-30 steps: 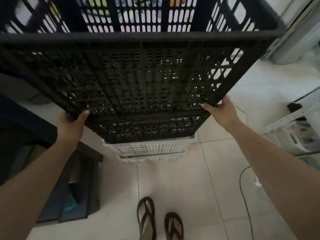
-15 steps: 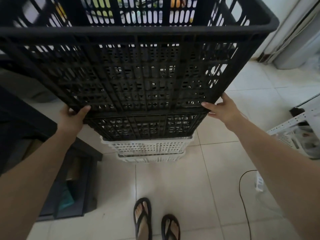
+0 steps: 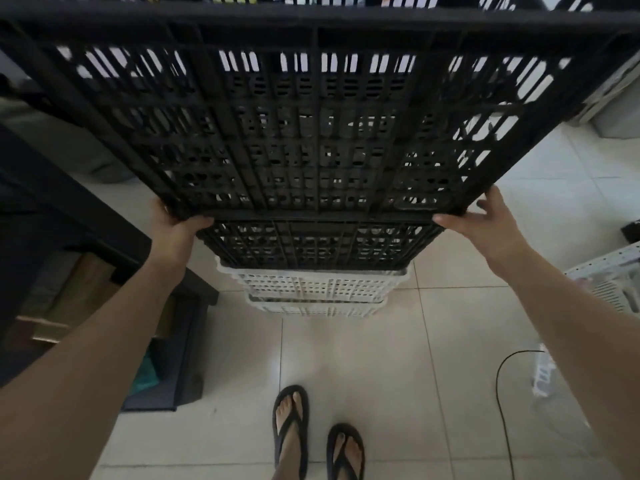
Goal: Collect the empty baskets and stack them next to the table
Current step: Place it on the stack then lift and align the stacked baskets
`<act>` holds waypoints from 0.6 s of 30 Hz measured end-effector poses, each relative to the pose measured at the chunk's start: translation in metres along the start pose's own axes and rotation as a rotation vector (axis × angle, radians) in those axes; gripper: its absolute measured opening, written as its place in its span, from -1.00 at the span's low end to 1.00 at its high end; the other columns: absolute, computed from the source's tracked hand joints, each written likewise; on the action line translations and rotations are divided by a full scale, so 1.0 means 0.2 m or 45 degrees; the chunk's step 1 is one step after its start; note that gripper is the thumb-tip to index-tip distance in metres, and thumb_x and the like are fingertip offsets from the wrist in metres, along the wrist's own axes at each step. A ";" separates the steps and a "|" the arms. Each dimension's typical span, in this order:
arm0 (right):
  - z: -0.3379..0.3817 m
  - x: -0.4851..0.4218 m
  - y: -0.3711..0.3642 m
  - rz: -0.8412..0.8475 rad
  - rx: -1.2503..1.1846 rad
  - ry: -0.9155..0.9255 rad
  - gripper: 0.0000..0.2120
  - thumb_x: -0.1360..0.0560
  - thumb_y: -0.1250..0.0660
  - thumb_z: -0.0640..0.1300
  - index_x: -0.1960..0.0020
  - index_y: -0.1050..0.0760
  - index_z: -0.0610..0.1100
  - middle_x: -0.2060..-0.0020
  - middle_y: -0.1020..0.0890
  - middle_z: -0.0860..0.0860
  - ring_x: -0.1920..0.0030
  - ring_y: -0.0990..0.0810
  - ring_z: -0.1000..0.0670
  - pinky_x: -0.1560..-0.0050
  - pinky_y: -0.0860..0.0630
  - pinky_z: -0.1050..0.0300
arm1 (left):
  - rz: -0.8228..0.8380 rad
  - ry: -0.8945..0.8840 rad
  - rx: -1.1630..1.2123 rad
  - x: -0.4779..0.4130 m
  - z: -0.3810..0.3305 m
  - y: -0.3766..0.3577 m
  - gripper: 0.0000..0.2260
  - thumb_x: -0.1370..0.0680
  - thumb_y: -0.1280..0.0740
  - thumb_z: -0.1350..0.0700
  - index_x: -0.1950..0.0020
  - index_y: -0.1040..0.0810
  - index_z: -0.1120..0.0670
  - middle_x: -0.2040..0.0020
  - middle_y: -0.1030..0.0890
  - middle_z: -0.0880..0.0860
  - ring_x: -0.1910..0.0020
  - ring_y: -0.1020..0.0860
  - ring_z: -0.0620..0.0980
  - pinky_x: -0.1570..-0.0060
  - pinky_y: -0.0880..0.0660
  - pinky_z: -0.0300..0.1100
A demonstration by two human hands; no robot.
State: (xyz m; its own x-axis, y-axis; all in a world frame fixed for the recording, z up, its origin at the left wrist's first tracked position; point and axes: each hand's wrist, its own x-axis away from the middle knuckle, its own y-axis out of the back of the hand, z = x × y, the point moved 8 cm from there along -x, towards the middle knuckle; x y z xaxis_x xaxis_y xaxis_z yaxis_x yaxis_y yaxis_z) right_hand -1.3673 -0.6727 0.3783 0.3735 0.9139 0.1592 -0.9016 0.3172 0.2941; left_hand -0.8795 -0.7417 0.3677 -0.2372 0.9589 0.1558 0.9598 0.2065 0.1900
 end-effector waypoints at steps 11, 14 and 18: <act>-0.12 -0.06 -0.11 -0.137 0.084 0.370 -0.11 -0.20 -0.60 -0.08 -0.34 -0.11 -0.06 0.02 -0.43 0.58 -0.07 -0.46 0.45 -0.21 -0.47 0.00 | -0.274 -0.322 -0.379 -0.07 0.08 0.02 -0.28 -0.17 -0.61 0.00 -0.14 -0.24 -0.22 -0.08 -0.35 -0.36 -0.04 -0.40 -0.41 0.18 -0.28 -0.72; -0.10 -0.05 -0.11 -0.192 0.087 0.410 -0.17 -0.18 -0.59 -0.03 -0.25 -0.14 0.03 0.07 -0.46 0.57 -0.01 -0.47 0.44 -0.21 -0.49 -0.06 | -0.293 -0.379 -0.369 -0.06 0.06 0.02 -0.34 -0.18 -0.61 -0.01 0.04 -0.20 -0.34 0.01 -0.35 -0.36 0.09 -0.41 -0.53 0.29 -0.27 -0.74; -0.09 -0.04 -0.11 -0.201 0.079 0.408 -0.17 -0.17 -0.58 0.00 -0.25 -0.12 0.10 0.02 -0.50 0.45 -0.04 -0.50 0.38 -0.18 -0.53 -0.09 | -0.322 -0.384 -0.352 -0.04 0.07 0.02 -0.27 -0.19 -0.59 -0.08 -0.14 -0.17 -0.23 -0.03 -0.36 -0.35 -0.10 -0.42 -0.26 0.05 -0.33 -0.62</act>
State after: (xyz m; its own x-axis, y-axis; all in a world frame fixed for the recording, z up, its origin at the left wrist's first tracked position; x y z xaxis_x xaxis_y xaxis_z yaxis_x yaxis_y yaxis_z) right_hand -1.3555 -0.6828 0.3536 0.4105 0.8911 -0.1934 -0.8198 0.4535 0.3498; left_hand -0.8709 -0.7453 0.3539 -0.3647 0.9074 -0.2089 0.7921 0.4203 0.4426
